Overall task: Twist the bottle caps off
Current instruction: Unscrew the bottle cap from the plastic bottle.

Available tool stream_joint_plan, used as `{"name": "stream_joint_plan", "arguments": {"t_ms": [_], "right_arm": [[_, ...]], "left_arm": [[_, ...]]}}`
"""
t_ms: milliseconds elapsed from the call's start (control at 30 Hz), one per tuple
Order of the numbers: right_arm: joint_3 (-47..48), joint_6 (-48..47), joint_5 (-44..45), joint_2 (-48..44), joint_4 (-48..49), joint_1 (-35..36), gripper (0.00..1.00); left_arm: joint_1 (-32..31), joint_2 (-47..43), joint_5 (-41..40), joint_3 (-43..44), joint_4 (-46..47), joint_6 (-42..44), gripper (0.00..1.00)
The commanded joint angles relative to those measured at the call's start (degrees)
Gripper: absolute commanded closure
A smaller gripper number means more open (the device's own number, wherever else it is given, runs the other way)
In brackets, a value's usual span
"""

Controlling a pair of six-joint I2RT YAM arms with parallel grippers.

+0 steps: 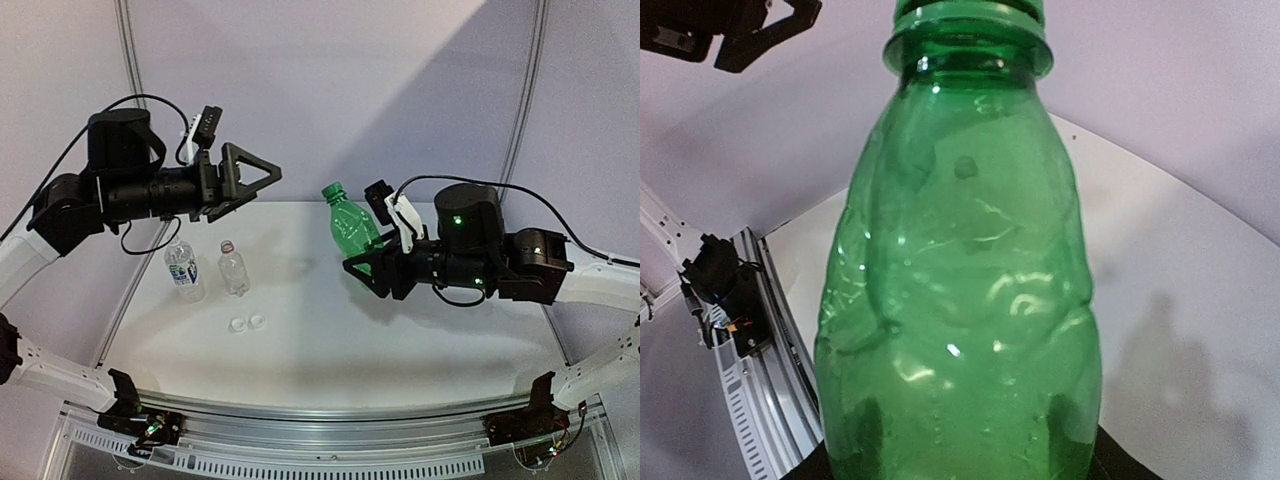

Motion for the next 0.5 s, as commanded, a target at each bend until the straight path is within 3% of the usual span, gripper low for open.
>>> {"name": "stream_joint_plan", "arguments": {"t_ms": [0, 300, 467], "right_arm": [[-2.84, 0.91, -6.41, -3.89, 4.08, -0.12, 1.0], [-7.36, 3.9, -25.61, -7.52, 15.73, -0.05, 1.0], [-7.42, 5.49, -28.95, -7.13, 18.03, -0.08, 1.0]], "left_arm": [[0.42, -4.92, 3.01, -5.48, 5.49, 4.96, 0.05], [0.42, -7.49, 12.74, -10.59, 16.14, 9.81, 0.07], [0.42, -6.3, 16.85, -11.64, 21.81, 11.51, 0.09]]}}
